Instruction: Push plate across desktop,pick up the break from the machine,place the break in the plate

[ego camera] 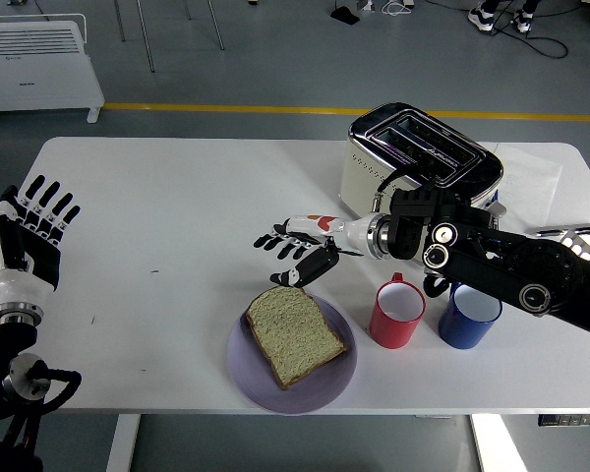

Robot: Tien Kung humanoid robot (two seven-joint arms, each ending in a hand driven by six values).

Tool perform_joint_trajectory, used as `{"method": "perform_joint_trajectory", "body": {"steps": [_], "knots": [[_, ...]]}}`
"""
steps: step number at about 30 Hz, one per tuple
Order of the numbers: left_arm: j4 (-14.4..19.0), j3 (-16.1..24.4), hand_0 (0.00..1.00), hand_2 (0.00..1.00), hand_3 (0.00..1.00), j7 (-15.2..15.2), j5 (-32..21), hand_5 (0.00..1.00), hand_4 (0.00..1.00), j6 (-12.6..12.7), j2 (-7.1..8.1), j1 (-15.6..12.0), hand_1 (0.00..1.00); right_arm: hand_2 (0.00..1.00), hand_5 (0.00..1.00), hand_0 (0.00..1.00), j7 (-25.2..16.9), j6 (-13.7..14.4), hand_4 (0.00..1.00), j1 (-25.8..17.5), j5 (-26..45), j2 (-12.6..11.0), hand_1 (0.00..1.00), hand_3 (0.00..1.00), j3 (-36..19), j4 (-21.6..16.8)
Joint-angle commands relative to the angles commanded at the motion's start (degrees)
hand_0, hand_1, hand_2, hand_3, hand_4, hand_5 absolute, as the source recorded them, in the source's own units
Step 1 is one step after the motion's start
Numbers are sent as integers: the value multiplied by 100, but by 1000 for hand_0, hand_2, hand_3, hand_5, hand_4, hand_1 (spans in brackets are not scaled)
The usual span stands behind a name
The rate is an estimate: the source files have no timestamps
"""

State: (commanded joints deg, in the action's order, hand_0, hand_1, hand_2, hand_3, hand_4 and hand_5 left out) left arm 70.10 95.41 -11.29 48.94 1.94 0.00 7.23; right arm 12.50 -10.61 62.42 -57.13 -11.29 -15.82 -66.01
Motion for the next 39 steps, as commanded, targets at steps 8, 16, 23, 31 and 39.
{"method": "perform_joint_trajectory", "body": {"steps": [8, 16, 23, 31, 39], "knots": [[-2, -8, 769, 861, 842, -4, -4, 998, 580, 3, 0, -1, 800, 882, 229, 820, -20, -14, 667, -172, -93, -136, 819, 889, -531, -374], [6, 0, 769, 861, 842, -13, -10, 998, 582, 11, 0, -41, 800, 872, 229, 818, -338, 261, 661, -632, 204, -351, 811, 874, -1635, -1000], [21, -20, 768, 861, 842, -8, -10, 998, 581, 10, 0, -75, 798, 786, 351, 778, -876, 932, 598, -1075, 1022, -429, 755, 801, -2447, -1407], [52, 7, 768, 860, 842, 10, 5, 998, 580, 9, 0, -121, 800, 766, 421, 767, -1838, 1872, 547, -1960, 2530, -517, 755, 782, -3645, -1629], [65, 38, 769, 861, 842, 32, 22, 998, 580, 2, 0, -168, 800, 775, 491, 790, -2087, 1972, 528, -2932, 3016, -604, 769, 793, -4648, -1700]]}}
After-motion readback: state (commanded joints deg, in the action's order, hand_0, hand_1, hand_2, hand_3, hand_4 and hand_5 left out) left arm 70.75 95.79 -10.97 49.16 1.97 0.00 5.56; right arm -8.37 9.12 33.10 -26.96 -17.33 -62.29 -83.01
